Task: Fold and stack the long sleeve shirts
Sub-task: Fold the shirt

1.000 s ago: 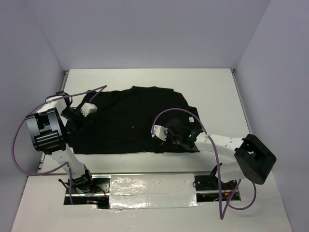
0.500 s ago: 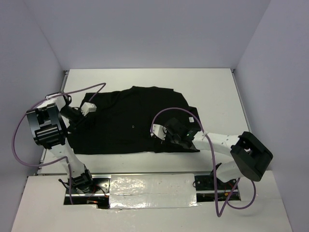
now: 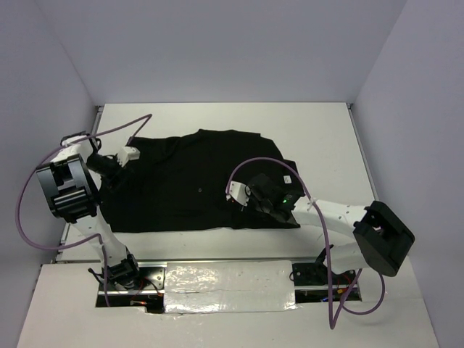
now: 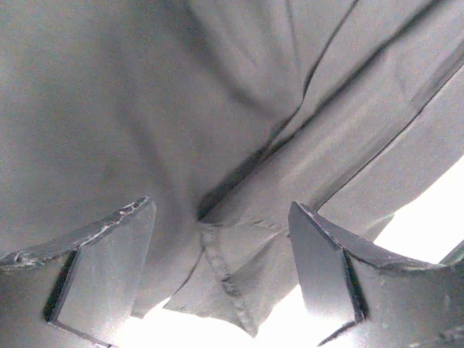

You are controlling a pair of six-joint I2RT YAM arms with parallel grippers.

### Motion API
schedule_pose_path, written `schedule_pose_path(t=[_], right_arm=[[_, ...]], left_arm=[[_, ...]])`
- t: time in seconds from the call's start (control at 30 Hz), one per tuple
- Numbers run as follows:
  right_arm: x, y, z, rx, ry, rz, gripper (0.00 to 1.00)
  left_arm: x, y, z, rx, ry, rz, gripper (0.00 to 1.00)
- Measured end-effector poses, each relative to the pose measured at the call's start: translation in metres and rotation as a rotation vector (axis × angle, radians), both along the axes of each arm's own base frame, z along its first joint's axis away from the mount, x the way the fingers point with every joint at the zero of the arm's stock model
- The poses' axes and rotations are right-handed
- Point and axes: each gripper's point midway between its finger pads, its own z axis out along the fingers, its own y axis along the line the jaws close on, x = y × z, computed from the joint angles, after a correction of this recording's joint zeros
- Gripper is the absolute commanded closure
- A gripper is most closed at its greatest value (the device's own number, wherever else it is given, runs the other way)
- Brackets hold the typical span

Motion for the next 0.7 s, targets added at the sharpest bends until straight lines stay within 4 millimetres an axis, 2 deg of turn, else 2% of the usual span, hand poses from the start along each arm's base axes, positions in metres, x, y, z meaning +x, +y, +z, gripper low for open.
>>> schedule_pose_path(t=[0.13, 0.2, 0.3, 0.37, 0.53, 0.7], right_arm=[[0.003, 0.003, 0.005, 0.015, -0.009, -0.006, 0.54], [0.003, 0.004, 0.005, 0.019, -0.009, -0.009, 0.53], [0.005, 0.006, 0.007, 0.037, -0.012, -0.019, 0.53], [0.006, 0.008, 0.007, 0.045, -0.015, -0.022, 0.53], [0.008, 0.01, -0.001, 0.036, -0.002, -0.028, 0.57], [0.009, 0.012, -0.005, 0.033, 0.009, -0.034, 0.64]], left_arm=[[0.018, -0.001, 0.026, -0.013, -0.081, 0.012, 0.16], [0.023, -0.002, 0.041, -0.017, -0.125, 0.01, 0.21], [0.017, -0.006, 0.053, -0.02, -0.131, -0.007, 0.32], [0.01, -0.007, 0.049, -0.017, -0.105, -0.015, 0.35], [-0.012, -0.008, 0.022, 0.01, 0.01, -0.02, 0.34], [-0.02, -0.008, 0.001, 0.067, 0.071, -0.023, 0.35]])
